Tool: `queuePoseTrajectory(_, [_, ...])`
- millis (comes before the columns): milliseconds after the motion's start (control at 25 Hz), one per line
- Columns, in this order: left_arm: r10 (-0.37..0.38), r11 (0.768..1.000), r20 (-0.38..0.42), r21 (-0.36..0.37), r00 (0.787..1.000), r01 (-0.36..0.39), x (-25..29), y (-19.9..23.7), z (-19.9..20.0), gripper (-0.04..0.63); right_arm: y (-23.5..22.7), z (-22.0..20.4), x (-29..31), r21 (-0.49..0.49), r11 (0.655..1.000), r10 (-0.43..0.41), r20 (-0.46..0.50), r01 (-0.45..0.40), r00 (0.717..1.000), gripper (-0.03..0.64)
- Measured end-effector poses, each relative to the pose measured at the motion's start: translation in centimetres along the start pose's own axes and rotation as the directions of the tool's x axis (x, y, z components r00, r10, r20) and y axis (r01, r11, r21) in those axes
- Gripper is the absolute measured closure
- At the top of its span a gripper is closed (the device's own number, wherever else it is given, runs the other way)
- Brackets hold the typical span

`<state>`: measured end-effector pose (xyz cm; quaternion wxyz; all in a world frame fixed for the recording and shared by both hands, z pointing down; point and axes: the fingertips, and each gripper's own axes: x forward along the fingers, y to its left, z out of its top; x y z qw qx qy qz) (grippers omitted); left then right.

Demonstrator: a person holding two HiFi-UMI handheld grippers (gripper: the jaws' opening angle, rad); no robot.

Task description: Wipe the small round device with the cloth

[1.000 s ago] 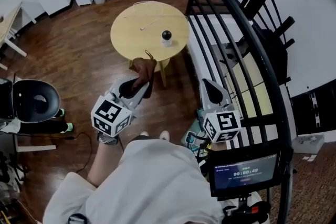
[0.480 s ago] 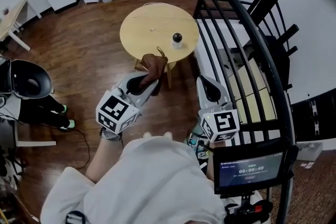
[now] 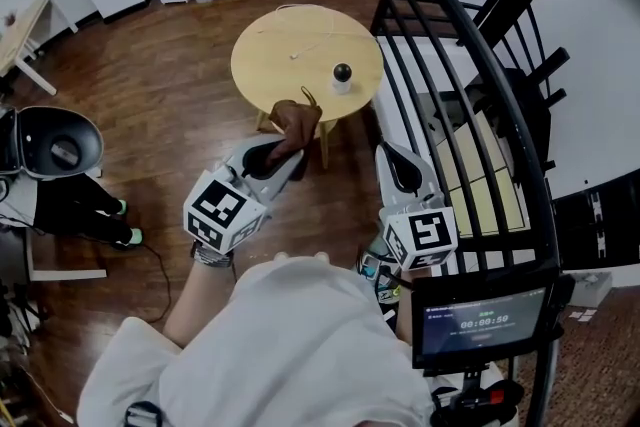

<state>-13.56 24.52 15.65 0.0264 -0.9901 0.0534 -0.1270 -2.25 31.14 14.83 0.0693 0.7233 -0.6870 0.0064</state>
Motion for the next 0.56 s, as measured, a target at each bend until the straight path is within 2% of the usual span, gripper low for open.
queuePoseTrajectory(200, [-0.009, 1.000, -0.009, -0.009, 1.000, 0.009, 0.6, -0.8, -0.7, 0.526, -0.2, -1.0, -0.2, 0.006, 1.000, 0.009, -0.012, -0.009, 1.000, 0.614])
queuePoseTrajectory(560, [-0.030, 1.000, -0.006, -0.005, 1.000, 0.030, -0.1, 0.3, -0.3, 0.526, 0.5, -0.3, 0.7, 0.009, 1.000, 0.004, -0.011, -0.004, 1.000, 0.614])
